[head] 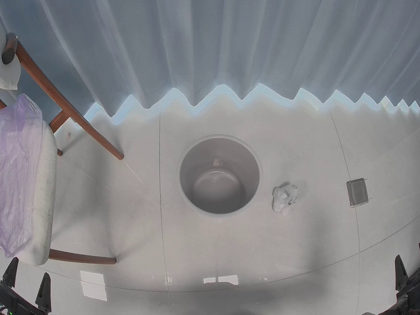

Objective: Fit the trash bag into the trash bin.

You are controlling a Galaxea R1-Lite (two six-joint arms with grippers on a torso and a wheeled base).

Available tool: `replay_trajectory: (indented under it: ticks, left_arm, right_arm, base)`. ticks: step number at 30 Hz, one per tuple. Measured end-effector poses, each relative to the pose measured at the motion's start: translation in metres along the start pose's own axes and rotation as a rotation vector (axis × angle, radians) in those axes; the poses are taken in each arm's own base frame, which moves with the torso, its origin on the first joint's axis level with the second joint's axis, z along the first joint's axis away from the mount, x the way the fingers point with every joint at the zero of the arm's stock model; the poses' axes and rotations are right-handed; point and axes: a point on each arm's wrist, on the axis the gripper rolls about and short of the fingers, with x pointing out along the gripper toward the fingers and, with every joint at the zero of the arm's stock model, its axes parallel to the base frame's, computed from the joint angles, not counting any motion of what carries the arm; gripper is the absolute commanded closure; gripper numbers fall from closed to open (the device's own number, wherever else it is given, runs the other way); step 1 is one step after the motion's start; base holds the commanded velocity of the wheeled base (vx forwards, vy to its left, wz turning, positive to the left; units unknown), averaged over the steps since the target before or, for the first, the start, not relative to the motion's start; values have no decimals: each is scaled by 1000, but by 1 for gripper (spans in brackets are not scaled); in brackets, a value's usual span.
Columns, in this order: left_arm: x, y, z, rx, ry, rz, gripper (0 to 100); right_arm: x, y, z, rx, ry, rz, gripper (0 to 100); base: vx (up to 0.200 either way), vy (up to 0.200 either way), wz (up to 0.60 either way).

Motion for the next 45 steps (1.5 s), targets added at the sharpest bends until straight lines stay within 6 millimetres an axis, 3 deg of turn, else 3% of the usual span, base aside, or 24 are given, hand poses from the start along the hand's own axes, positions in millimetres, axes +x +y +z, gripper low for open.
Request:
replay_trajectory:
  ticks: [5,26,34,45]
  left_arm:
    - [0,0,8,18,-75,-8,0]
    - [0,-1,6,58,-51,-23,0]
    - [0,-1,19,55,14,-59,0]
    - [13,-3,55,38,70,-147,0]
  right_arm:
    - [0,0,0,0,0,0,0]
    - [0,0,0,2,-1,2,0]
    - [0,0,0,5,-1,2,0]
    - [0,0,0,6,-1,2,0]
  base:
    - [0,0,0]
    - [0,0,0]
    - [0,0,0]
    - [0,0,0]
